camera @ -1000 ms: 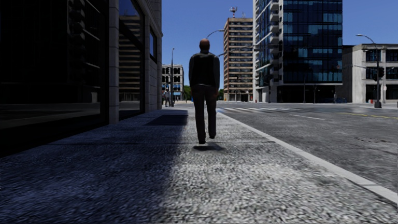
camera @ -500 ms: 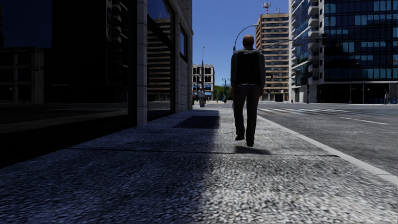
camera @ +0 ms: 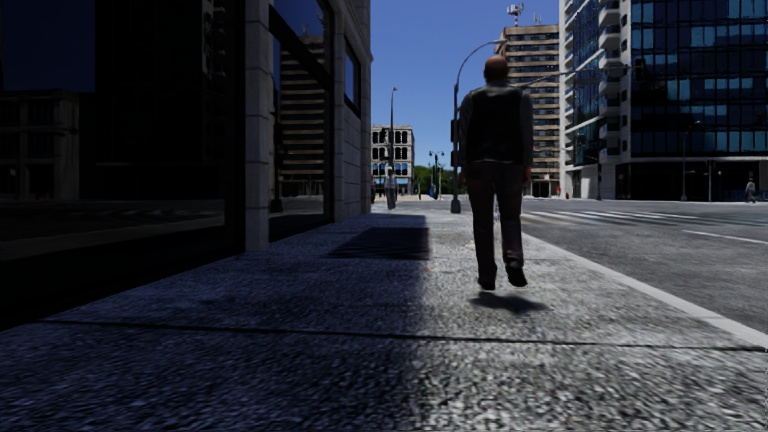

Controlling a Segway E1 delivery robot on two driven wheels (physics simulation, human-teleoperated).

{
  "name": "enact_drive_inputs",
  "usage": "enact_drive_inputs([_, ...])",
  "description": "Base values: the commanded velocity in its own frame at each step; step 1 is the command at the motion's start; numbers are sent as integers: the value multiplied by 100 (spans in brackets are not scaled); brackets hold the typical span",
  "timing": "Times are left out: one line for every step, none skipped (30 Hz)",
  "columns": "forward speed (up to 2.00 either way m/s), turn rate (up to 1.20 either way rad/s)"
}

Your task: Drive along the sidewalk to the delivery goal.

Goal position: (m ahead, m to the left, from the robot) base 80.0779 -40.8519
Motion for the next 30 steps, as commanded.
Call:
enact_drive_inputs([200, 0])
enact_drive_inputs([200, 0])
enact_drive_inputs([200, 0])
enact_drive_inputs([200, 0])
enact_drive_inputs([200, 0])
enact_drive_inputs([200, 0])
enact_drive_inputs([200, 0])
enact_drive_inputs([200, 0])
enact_drive_inputs([200, 0])
enact_drive_inputs([200, 0])
enact_drive_inputs([200, 0])
enact_drive_inputs([200, 0])
enact_drive_inputs([200, 0])
enact_drive_inputs([200, 0])
enact_drive_inputs([200, 0])
enact_drive_inputs([200, 0])
enact_drive_inputs([200, 0])
enact_drive_inputs([200, 0])
enact_drive_inputs([200, 0])
enact_drive_inputs([200, 0])
enact_drive_inputs([200, 0])
enact_drive_inputs([200, 0])
enact_drive_inputs([200, 0])
enact_drive_inputs([200, 0])
enact_drive_inputs([200, 0])
enact_drive_inputs([200, 0])
enact_drive_inputs([200, 0])
enact_drive_inputs([200, 0])
enact_drive_inputs([200, 0])
enact_drive_inputs([200, 0])
